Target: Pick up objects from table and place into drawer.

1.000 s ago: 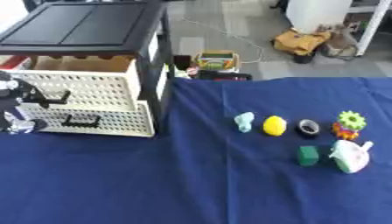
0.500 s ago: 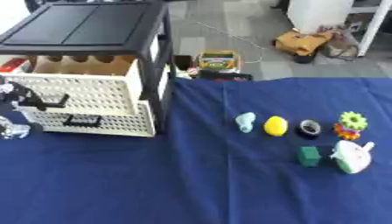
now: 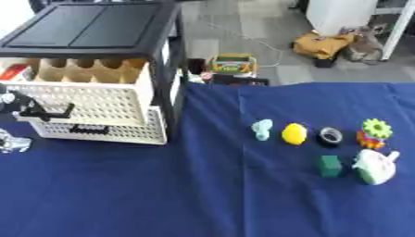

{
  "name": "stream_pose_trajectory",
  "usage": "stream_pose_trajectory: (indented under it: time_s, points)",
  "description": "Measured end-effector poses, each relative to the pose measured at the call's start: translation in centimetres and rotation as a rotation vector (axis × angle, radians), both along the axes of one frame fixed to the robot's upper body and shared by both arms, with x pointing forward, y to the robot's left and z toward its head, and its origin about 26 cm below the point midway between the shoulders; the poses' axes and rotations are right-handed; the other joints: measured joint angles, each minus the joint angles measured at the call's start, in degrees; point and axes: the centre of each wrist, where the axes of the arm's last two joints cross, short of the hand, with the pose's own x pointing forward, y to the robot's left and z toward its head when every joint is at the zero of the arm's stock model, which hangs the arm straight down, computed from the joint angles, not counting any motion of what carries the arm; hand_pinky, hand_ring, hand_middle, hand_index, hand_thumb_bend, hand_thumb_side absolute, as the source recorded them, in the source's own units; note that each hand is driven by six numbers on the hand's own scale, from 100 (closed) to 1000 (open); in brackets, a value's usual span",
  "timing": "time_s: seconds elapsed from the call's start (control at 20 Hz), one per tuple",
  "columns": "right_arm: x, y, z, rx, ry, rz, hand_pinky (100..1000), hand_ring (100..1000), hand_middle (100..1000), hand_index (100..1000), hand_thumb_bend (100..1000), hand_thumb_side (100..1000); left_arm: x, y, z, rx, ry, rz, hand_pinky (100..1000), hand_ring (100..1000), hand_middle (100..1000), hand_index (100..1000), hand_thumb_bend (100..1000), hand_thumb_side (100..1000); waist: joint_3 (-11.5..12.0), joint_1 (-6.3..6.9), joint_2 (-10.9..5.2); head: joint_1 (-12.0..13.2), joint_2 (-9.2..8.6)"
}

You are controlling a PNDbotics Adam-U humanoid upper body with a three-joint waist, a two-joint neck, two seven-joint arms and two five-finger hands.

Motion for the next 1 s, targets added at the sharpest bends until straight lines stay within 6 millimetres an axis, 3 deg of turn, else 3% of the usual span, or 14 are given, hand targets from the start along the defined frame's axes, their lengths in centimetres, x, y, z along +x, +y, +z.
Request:
stream_pose_trajectory:
  time_s: [1.0]
  points:
    - [0.02,0.06,-0.05,0.006,-0.001,0.003,630,739,594,732,100,951,-0.77,0.05,-0.23,0.033,0.000,-0.008,100,100,100,824,299,563,0.1,-0.17,0.26,0.1,-0.03]
